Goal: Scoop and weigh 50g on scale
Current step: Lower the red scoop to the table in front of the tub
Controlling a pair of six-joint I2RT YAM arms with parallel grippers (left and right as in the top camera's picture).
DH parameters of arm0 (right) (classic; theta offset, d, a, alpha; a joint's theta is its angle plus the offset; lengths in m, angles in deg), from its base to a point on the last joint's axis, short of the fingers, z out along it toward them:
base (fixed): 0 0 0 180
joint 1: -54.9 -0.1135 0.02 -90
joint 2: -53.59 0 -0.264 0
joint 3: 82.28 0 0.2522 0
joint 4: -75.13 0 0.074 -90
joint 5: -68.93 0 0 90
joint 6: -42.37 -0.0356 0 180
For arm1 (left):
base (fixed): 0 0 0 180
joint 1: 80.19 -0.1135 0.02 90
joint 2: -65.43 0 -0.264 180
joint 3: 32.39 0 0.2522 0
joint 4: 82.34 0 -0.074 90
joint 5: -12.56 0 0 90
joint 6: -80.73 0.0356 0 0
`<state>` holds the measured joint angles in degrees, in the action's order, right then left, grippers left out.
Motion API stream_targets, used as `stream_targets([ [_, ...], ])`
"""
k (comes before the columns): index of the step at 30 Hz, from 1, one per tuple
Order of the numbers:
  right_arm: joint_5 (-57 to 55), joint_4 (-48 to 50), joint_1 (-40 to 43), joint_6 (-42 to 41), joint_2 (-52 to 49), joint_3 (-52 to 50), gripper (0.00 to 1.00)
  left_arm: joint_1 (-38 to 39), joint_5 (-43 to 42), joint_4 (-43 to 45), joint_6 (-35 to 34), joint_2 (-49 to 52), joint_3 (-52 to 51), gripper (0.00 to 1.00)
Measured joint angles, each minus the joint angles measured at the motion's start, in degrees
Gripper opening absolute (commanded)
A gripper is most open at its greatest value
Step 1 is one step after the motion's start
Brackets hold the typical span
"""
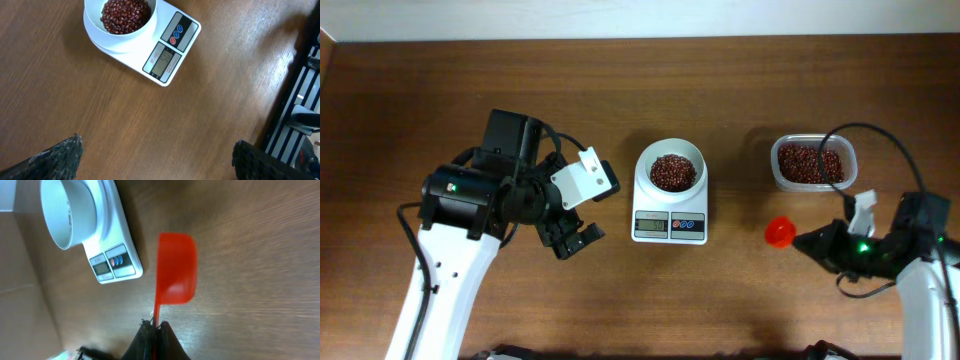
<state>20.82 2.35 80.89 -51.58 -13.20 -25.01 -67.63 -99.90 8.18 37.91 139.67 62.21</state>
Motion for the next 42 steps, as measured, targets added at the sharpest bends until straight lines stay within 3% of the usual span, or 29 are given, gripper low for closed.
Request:
stream_targets([
  [7, 2.73, 11.76, 4.35, -0.85, 0.33, -12.72, 0.04, 0.0, 0.0, 0.02, 0.0, 0.0, 0.0, 0.99],
  [15, 6.27, 15.61, 11.13, -0.81, 0.66, -18.82, 0.05, 0.0, 0.0, 0.02, 0.0, 0.0, 0.0, 0.99],
  [16, 6.29, 15.74, 11.5, -0.83, 0.66, -18.84, 0.19, 0.0, 0.0, 0.02, 0.0, 0.0, 0.0, 0.99],
  [17, 6.25, 16.04, 11.98, -0.79, 0.66, -18.84, 0.23, 0.0, 0.0, 0.02, 0.0, 0.0, 0.0, 0.99],
  [21, 4.57, 16.28, 12.28, -0.92, 0.63, -18.99, 0.25, 0.0, 0.0, 0.02, 0.0, 0.0, 0.0, 0.99],
  [26, 2.36, 16.26, 12.28, -1.18, 0.63, -19.21, 0.39, 0.0, 0.0, 0.02, 0.0, 0.0, 0.0, 0.99],
  [27, 2.1, 16.35, 12.28, -1.2, 0.63, -19.21, 0.48, 0.0, 0.0, 0.02, 0.0, 0.0, 0.0, 0.99],
  [28, 2.03, 16.52, 12.28, -1.38, 0.63, -19.21, 0.73, 0.0, 0.0, 0.02, 0.0, 0.0, 0.0, 0.99],
  [30, 1.53, 17.4, 12.37, -1.44, 0.63, -19.21, 0.83, 0.0, 0.0, 0.04, 0.0, 0.0, 0.0, 0.99],
  [31, 1.44, 17.53, 12.37, -1.31, 0.63, -19.21, 0.99, 0.0, 0.0, 0.0, 0.0, 0.0, 0.0, 0.99],
  [42, 1.25, 17.68, 12.39, -1.46, 0.63, -19.26, 0.99, 0.0, 0.0, 0.02, 0.0, 0.0, 0.0, 0.99],
])
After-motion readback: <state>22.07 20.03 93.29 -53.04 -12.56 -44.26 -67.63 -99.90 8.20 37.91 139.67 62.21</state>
